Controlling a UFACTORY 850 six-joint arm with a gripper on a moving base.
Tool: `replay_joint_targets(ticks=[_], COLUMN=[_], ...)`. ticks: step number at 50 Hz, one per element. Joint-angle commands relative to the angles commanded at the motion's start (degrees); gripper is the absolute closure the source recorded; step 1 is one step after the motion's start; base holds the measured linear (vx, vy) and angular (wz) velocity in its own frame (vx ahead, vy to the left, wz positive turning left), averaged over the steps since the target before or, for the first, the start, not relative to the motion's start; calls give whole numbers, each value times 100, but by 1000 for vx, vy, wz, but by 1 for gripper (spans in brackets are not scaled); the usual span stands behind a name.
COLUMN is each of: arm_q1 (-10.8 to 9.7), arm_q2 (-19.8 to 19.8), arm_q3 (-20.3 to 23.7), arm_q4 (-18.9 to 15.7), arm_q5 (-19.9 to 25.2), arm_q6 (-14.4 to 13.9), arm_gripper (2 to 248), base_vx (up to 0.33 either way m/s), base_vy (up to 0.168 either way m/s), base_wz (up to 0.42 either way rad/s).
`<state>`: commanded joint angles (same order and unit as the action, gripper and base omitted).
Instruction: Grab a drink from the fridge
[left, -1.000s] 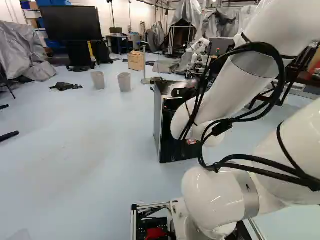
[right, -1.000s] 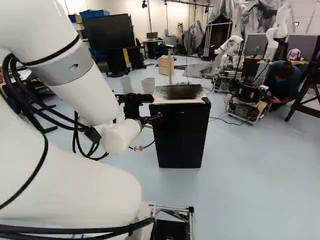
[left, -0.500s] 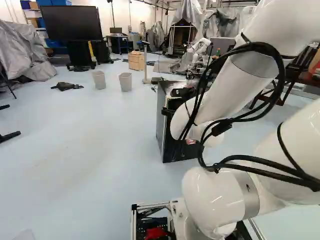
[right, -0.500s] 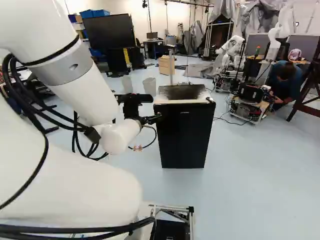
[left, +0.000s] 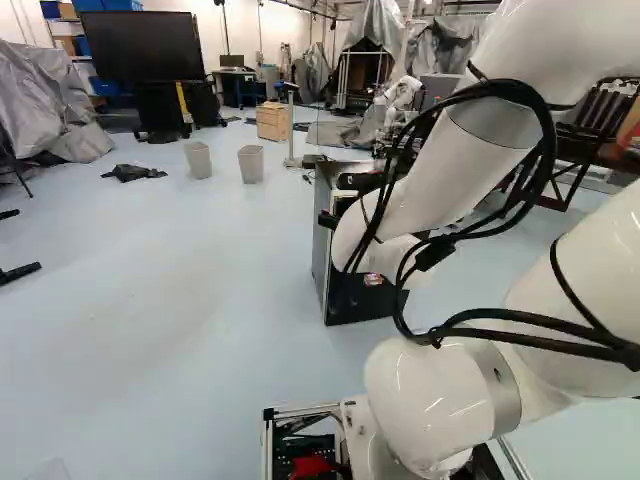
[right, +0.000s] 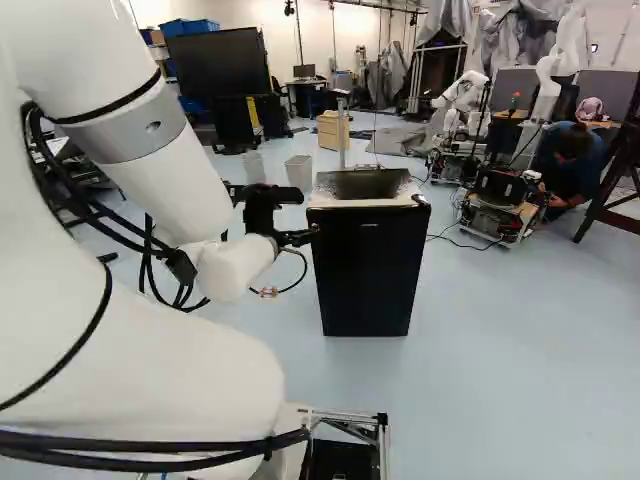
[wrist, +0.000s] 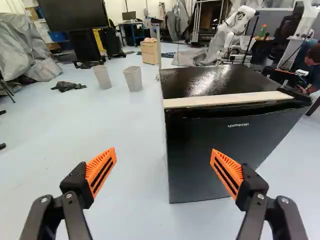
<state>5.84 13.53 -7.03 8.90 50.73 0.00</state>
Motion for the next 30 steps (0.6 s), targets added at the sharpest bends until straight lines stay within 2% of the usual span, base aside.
replay_joint_targets(ticks=[30], arm_q1=[695], arm_q2=[-833], arm_q3=[-318], arm_q4=[1796], arm_q5=[498], arm_q6=[0], arm_gripper=[3], base_vx=[0], base_vy=[0], base_wz=[0])
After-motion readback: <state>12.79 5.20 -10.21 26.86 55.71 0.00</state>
